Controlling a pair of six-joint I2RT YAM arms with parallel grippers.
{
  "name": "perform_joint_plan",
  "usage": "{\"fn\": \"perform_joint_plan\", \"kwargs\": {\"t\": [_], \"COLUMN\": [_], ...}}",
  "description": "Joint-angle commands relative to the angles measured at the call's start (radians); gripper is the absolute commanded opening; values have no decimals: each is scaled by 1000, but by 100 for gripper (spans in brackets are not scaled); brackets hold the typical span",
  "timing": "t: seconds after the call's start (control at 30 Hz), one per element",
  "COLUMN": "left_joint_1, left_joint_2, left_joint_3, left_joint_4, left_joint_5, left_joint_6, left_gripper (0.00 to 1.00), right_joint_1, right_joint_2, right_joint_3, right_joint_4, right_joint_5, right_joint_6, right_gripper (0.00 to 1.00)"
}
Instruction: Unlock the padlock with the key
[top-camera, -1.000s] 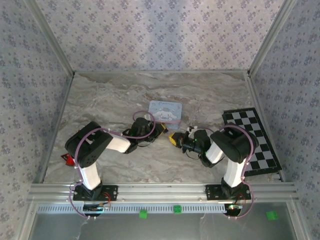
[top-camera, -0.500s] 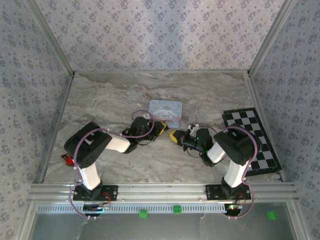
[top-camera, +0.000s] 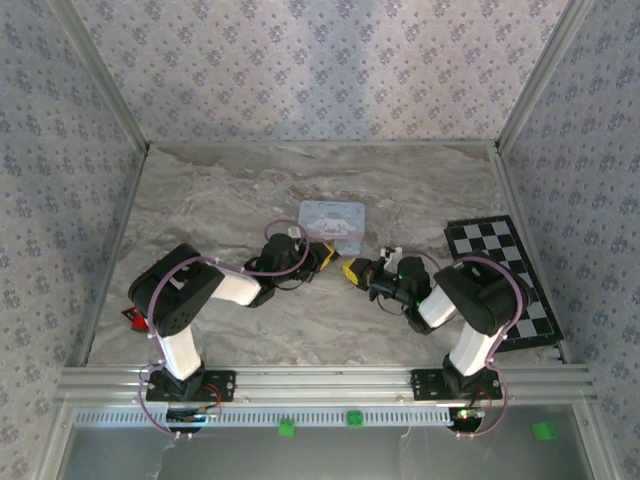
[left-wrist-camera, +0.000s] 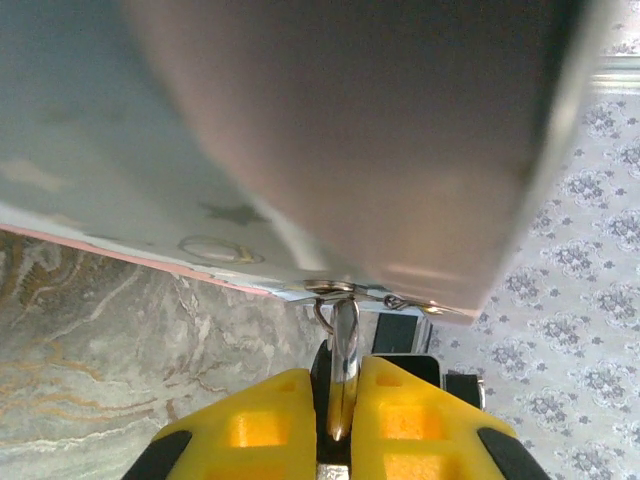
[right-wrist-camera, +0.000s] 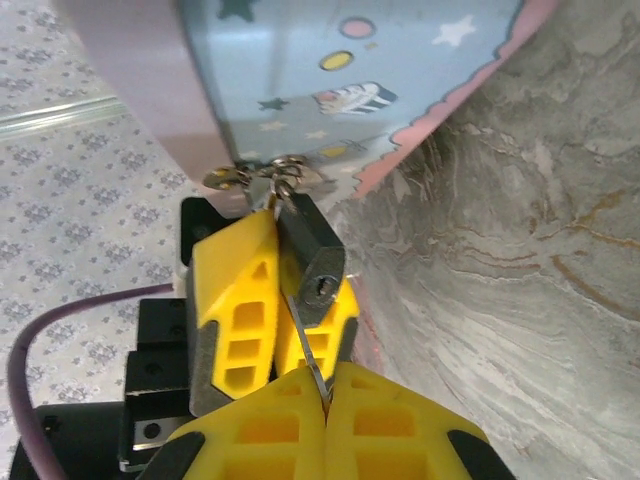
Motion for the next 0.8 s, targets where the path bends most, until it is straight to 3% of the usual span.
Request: {"fn": "perform_joint_plan", "kwargs": {"t": [0.0,0.77], "left_joint_1": [-10,-5], "left_joint_2": [2,4], "left_joint_3": [10,10], "left_joint_4": [75,99], "left_joint_5": [33,45], "left_joint_6": [-5,-15], "left_gripper": [0,0], "right_joint_1": [-5,19], "right_joint_2": [-13,32], "right_joint_3": [-12,-1], "right_joint_4": [24,23], "right_joint_5": [-8,2], "right_joint_6": [-3,3], "right_gripper": [0,0]}}
